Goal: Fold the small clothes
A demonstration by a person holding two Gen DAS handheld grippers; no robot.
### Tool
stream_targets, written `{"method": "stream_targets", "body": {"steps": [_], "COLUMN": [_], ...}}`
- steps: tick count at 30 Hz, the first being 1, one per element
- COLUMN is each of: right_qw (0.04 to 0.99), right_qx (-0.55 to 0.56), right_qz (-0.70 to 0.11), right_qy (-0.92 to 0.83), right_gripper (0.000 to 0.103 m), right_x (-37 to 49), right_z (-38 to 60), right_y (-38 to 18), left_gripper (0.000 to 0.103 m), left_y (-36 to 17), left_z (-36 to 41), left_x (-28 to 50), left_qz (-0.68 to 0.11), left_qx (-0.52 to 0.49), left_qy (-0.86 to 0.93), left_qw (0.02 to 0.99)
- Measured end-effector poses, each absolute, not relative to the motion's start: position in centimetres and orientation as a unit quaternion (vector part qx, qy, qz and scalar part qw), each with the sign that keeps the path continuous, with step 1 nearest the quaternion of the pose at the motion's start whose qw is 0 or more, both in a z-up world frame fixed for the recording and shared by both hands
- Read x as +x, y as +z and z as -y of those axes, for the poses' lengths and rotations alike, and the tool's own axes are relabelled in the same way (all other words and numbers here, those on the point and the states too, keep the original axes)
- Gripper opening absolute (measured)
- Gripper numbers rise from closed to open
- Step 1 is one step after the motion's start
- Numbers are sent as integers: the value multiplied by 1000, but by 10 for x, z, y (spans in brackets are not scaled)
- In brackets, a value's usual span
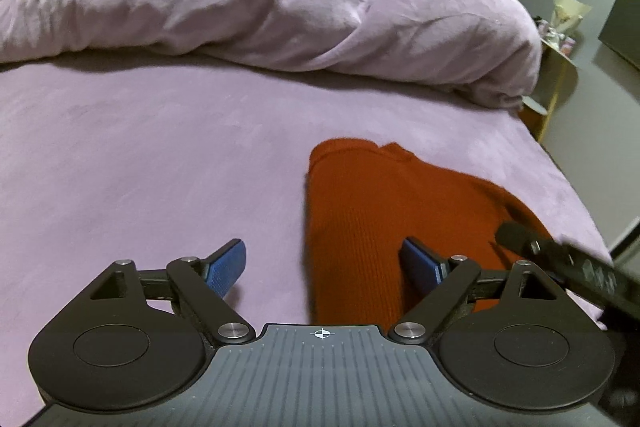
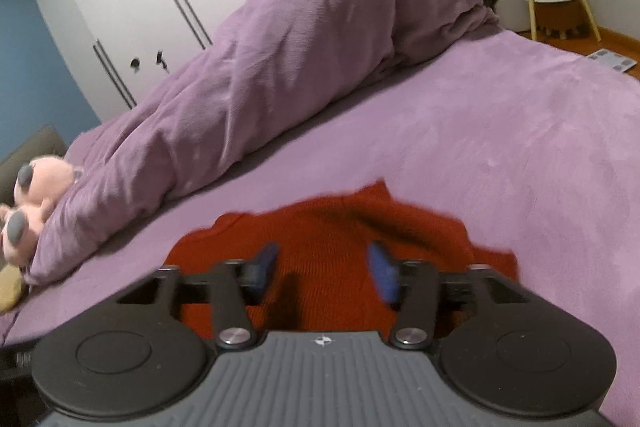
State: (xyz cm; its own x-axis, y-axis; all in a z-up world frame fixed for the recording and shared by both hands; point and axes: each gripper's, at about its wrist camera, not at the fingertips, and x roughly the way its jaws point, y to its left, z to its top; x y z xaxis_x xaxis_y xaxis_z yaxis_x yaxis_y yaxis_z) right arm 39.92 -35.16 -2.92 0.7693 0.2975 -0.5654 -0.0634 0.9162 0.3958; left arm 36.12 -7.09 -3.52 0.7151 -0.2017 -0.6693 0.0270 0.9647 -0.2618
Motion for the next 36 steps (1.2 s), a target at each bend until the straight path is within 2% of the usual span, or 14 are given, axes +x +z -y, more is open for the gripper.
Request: {"method": "stream_targets", "body": {"steps": [5, 10, 11, 12, 15, 19, 25, 30, 31, 32, 35, 36], "right_qw": [940, 929, 928, 924, 897, 820, 786, 770, 765, 761, 762, 760], "right_qx": [38, 27, 30, 53, 183, 352, 375, 399, 405, 411, 408, 413], "right_qz": [-321, -353, -359, -365, -386, -432, -467, -465, -467, -470, -473, -470], "right_qy": [110, 106, 98, 98, 115, 131, 156, 176, 181, 177, 173, 175], "right_gripper": [65, 66, 75, 84, 84, 84, 84, 83, 81, 74, 46, 40], "right_x": [318, 274, 273, 275, 297, 348, 400, 419, 420, 422, 425, 425], "right_z": [338, 369, 376, 387, 429, 470, 470, 466, 462, 457, 443, 441], "right_y": [-28, -22, -17, -14, -14, -40, -57, -64, -68, -71, -78, -78], "left_gripper": [90, 89, 87, 86, 86, 82, 74, 70, 67, 63, 54, 53], "left_y": [-39, -40, -40, -40, -47, -61, -85, -94, -95, -94, -90, -88], "left_z": [61, 45, 39, 33, 15, 11, 18, 32, 34, 33, 33, 33], "left_x": [325, 307, 309, 311, 326, 359, 392, 406, 407, 407, 403, 403], "left_qz": [-391, -423, -438, -447, -458, -481, -495, -503, -501, -500, -491, -489], "left_qx": [-118, -151, -169, -195, -278, -297, -341, -353, -352, -353, -343, -337], "left_qy": [-95, -132, -147, -162, -179, -175, -202, -209, -208, -207, -210, -211], "left_qw": [908, 884, 871, 858, 825, 806, 773, 761, 762, 763, 773, 777]}}
